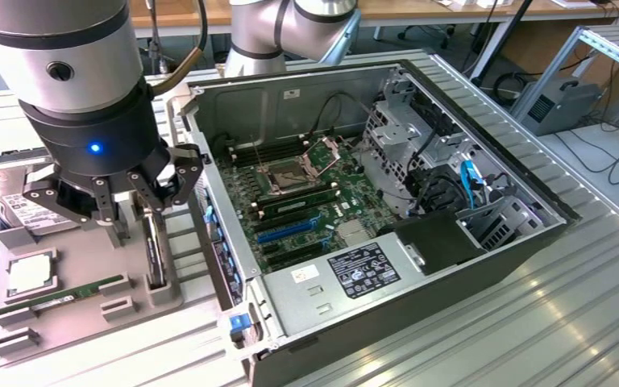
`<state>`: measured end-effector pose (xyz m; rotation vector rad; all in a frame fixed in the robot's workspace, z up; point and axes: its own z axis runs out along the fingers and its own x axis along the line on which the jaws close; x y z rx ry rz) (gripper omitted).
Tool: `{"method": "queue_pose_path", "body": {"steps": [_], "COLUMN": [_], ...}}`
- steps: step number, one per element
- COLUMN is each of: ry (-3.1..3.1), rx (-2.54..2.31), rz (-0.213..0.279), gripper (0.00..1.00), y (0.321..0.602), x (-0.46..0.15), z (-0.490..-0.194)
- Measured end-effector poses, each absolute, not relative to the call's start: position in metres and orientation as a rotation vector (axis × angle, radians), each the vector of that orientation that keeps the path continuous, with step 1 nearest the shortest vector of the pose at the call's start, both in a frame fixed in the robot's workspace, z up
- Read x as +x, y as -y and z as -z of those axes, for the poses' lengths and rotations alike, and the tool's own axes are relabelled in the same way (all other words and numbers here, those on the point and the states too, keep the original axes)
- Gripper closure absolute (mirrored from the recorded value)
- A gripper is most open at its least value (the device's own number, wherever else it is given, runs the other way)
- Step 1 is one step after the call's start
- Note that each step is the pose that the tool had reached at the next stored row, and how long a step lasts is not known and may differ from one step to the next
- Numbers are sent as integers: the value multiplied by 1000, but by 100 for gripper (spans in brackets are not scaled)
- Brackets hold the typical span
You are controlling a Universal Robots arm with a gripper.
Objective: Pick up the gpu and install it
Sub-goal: 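Pick up the gpu and move the gpu toward the slot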
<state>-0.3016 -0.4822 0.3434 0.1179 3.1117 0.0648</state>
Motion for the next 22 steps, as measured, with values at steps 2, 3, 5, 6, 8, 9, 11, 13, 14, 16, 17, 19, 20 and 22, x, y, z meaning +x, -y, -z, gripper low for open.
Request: {"method": "queue_pose_path", "body": {"steps": [2, 3, 5, 6, 8, 9, 11, 13, 14, 16, 17, 19, 20, 22], "ry": [-3112, -3112, -3112, -3112, -3112, -3112, -3112, -3112, -3112, -3112, -3112, -3112, -3112, -3112], "rx": [118, 118, 118, 118, 118, 118, 118, 118, 118, 118, 118, 118, 118, 118], "rz": [-65, -65, -65, -65, -65, -65, -65, -65, -65, -65, -65, -65, -65, -65], "gripper": [58, 58, 58, 58, 58, 58, 58, 58, 58, 58, 58, 58, 58, 58], "y": [482, 482, 482, 482, 482, 482, 482, 482, 482, 482, 482, 482, 482, 482], "x": [-302, -302, -302, -302, -302, -302, -302, -302, -302, -302, -302, -302, -302, -302], "z": [-343, -343, -342, -342, -341, -341, -340, -339, -339, -339, -338, -338, -338, -337]}}
